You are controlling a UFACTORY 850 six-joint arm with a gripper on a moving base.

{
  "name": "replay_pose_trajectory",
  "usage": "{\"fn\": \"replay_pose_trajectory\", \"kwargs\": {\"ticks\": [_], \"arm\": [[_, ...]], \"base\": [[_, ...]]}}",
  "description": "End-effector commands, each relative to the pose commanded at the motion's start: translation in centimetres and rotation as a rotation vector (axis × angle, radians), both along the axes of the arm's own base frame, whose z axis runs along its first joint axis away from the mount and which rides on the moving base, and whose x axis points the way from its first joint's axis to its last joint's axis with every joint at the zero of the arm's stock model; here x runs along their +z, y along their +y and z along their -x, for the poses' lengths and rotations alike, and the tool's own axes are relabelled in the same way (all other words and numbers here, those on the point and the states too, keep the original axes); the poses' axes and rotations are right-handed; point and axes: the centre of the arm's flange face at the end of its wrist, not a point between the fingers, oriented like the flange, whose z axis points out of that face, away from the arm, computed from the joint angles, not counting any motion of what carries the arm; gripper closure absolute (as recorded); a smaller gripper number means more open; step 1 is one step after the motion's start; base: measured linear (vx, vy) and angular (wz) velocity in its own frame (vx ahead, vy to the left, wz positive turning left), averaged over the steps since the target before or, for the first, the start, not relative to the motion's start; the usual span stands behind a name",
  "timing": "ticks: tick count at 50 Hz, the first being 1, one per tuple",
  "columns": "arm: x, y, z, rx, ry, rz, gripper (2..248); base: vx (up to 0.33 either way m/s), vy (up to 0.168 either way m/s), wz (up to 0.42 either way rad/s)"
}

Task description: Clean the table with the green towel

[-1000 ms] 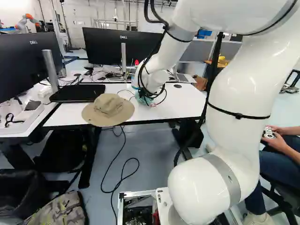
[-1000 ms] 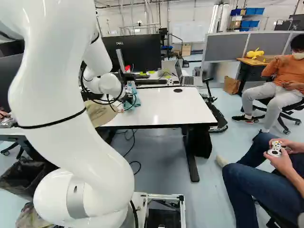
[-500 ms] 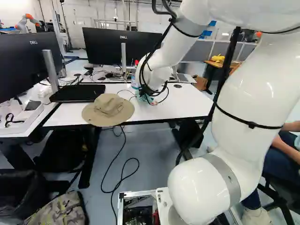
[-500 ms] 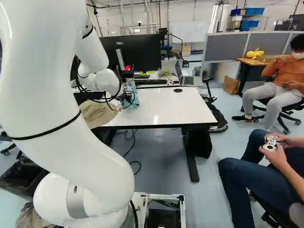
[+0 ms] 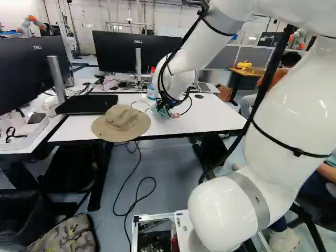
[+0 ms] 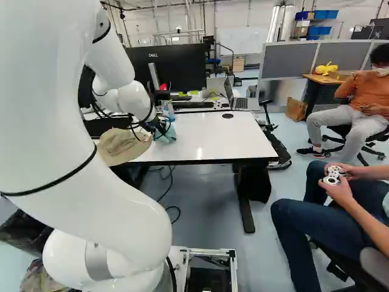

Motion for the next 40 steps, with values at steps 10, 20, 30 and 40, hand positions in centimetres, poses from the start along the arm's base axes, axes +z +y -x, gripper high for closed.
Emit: {"fn": "replay_pose_trajectory", "kwargs": {"ticks": [10, 20, 30, 40], "arm": [[0.8, -0.1, 1.3, 0.008, 0.051, 0.002, 188], [1.6, -0.2, 2.9, 0.019, 0.099, 0.005, 188], [2.4, -0.4, 4.7, 0.029, 0.141, 0.006, 188], [3.3, -0.6, 6.5, 0.038, 0.167, 0.006, 188]], "base": [[0.0, 0.0, 0.0], [0.0, 0.0, 0.0], [0.0, 0.0, 0.0], [0.0, 0.0, 0.0]]}}
